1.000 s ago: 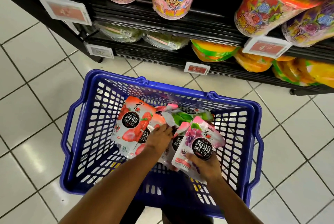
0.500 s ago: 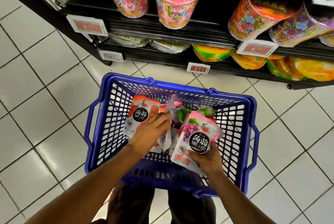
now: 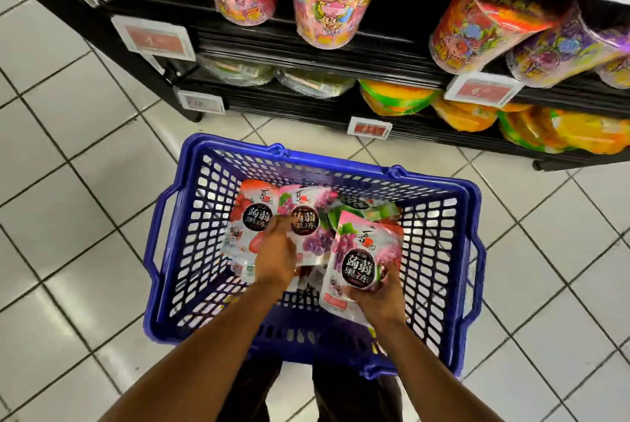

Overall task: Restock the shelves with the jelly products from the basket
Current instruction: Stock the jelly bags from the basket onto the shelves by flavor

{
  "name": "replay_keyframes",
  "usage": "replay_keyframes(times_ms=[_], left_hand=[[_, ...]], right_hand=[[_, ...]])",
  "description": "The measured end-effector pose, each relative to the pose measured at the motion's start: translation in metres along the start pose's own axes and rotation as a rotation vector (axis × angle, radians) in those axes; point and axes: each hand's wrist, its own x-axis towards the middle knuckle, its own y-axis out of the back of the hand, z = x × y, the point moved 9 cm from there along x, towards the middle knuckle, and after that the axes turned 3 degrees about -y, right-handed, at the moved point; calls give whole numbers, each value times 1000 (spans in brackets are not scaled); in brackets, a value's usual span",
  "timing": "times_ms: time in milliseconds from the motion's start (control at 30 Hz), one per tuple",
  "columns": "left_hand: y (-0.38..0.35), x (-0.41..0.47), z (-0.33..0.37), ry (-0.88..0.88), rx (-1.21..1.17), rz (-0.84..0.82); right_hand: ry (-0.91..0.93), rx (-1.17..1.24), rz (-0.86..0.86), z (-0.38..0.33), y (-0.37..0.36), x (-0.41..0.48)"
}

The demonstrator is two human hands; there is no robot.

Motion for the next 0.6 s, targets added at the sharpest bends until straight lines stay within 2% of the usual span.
replay_keyframes(times_ms=[67,133,300,467,600], left_hand=[[-11,0,-32,245,1,93],[-28,4,-50,398,-61,79],[-58,35,-69,543,-235,-45],[-69,34,-78,827,-545,-203],[-86,14,-64,815,-667,-417]], right_hand=[[-43,10,-38,3,0,8],[-100,68,-70,6,-2,14],[-149,304,-180,7,-11,24],[-224,449,-111,4,-5,25],[-258,451,-102,-13,-4,20]])
